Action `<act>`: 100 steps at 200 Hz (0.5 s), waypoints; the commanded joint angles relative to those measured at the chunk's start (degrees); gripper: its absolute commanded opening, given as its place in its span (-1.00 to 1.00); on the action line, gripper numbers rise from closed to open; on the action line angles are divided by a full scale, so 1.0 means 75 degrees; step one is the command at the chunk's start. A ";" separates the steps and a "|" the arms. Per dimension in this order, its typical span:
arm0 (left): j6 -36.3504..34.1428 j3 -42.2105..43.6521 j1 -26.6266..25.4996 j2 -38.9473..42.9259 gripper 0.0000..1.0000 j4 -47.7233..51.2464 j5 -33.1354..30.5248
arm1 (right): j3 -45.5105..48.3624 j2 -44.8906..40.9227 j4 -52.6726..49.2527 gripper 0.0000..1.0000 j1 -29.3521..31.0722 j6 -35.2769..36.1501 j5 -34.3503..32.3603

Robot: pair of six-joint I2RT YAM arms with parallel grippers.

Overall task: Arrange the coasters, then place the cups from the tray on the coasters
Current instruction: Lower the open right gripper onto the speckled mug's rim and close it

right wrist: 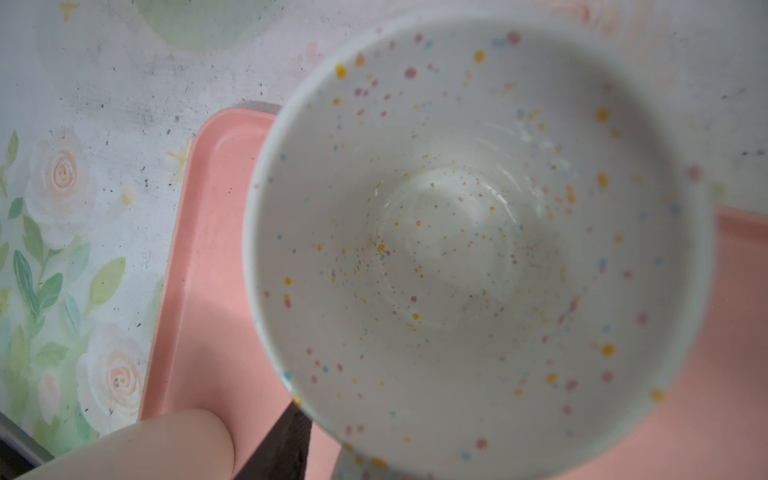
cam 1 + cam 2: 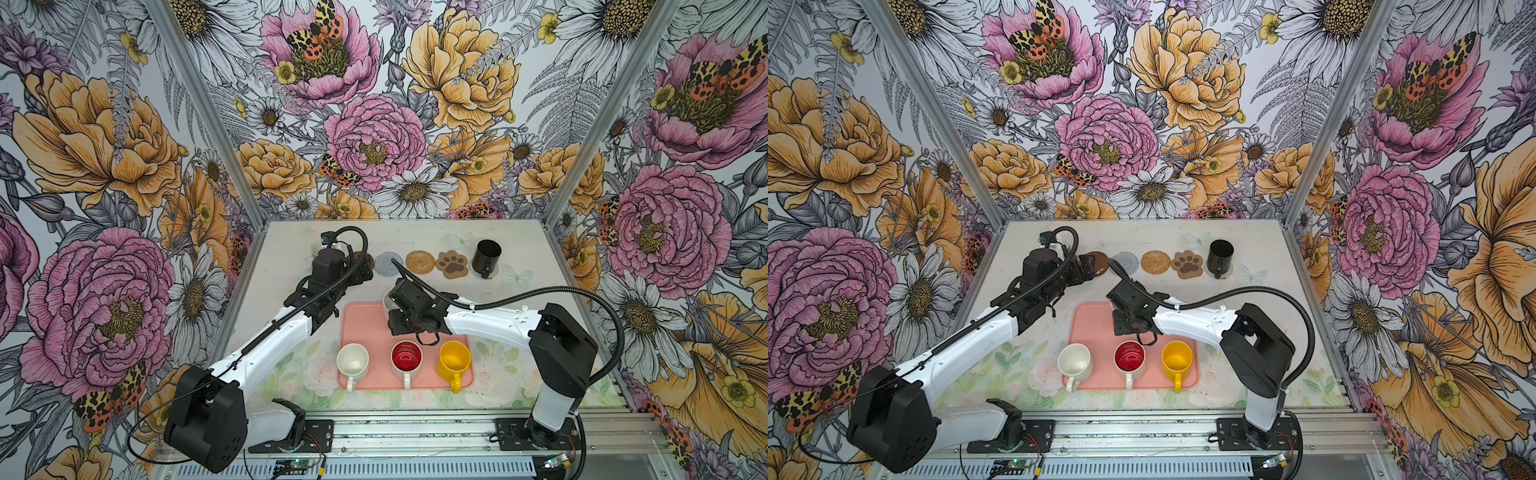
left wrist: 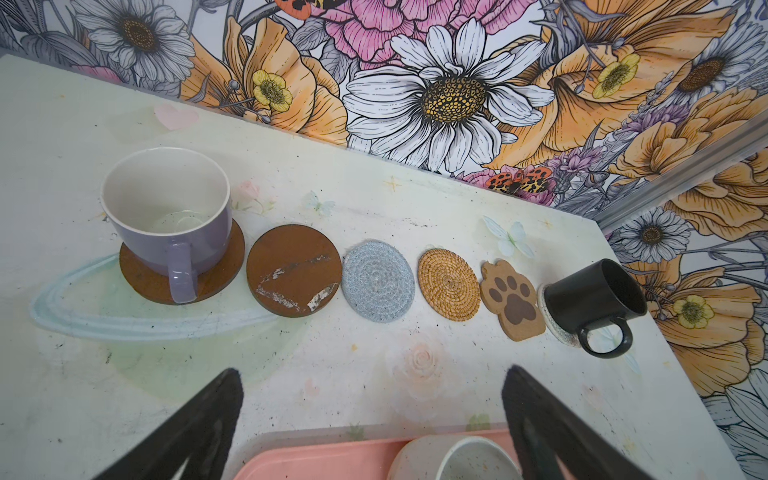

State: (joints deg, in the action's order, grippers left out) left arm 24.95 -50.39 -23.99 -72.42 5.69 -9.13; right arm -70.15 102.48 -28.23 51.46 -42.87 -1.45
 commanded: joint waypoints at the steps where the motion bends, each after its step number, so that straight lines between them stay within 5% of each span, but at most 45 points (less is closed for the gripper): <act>1: -0.0047 0.0091 0.0103 0.0024 0.98 -0.0235 0.0218 | -0.0113 0.0175 0.0017 0.01 -0.0128 -0.0092 -0.0124; 100: 0.0001 0.0074 0.0150 -0.0126 0.98 -0.0271 0.0290 | -0.0135 0.0294 0.0024 -0.25 -0.0302 -0.0038 -0.0187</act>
State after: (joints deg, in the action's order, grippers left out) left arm 25.12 -50.22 -23.38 -72.75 5.43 -8.23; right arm -70.15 103.70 -29.67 49.89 -43.09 -1.28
